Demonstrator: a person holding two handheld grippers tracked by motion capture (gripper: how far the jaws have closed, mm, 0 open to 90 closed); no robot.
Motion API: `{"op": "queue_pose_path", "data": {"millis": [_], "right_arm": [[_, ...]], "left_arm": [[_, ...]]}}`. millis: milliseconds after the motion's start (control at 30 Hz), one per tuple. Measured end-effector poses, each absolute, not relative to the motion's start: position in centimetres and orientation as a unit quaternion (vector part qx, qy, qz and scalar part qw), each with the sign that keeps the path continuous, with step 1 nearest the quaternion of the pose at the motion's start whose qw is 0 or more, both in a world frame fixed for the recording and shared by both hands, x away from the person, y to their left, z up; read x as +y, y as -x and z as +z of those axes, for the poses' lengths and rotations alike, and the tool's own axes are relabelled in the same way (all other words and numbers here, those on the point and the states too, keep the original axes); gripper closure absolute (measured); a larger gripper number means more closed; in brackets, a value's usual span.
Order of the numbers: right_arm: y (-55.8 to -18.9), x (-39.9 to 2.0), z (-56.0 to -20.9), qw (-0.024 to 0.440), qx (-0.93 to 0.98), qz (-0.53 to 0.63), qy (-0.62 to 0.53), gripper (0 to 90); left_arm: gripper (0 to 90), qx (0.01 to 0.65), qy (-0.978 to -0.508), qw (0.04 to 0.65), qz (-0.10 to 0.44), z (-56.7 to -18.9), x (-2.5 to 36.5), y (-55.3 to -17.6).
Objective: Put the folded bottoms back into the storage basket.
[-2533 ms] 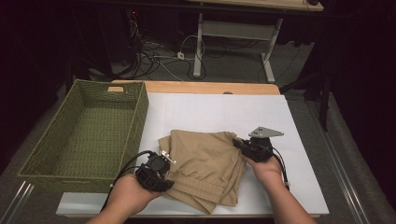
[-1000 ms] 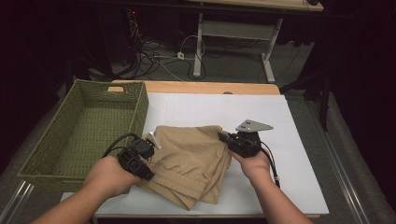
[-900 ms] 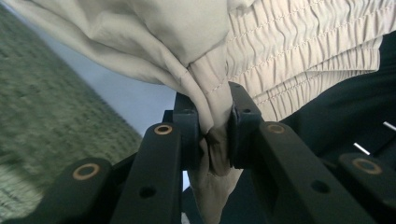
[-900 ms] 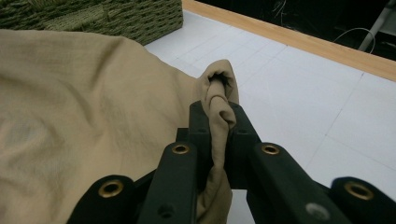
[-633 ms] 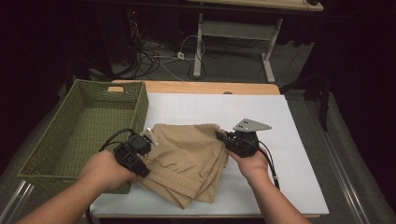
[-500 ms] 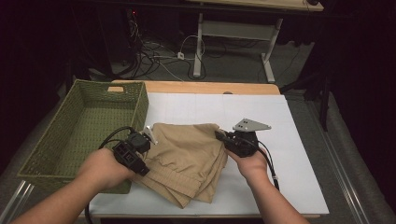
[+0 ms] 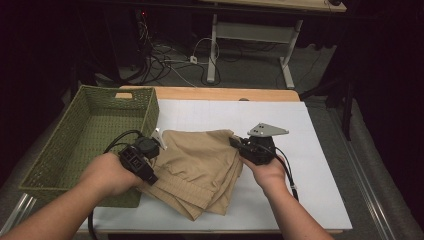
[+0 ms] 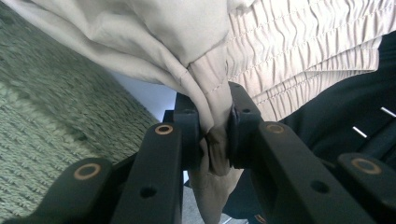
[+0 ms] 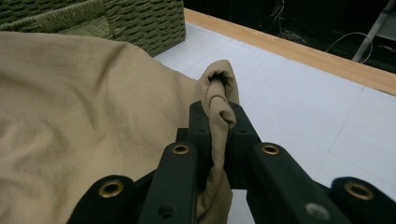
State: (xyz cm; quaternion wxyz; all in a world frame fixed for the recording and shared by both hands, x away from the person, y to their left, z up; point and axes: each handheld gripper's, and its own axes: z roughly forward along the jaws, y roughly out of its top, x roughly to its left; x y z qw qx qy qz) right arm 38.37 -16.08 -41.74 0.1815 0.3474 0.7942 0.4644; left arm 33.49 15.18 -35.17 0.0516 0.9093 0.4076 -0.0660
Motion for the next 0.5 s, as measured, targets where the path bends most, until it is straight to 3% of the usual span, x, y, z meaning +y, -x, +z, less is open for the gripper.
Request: {"op": "queue_pose_path", "data": {"millis": [500], "right_arm": [[-39.4,-16.5,-38.7,0.183,0.780,0.488,-0.348,84.7]], "left_arm": [[75.9,0.387,-0.919,0.033,-0.070,-31.1,14.6,-35.5]]}}
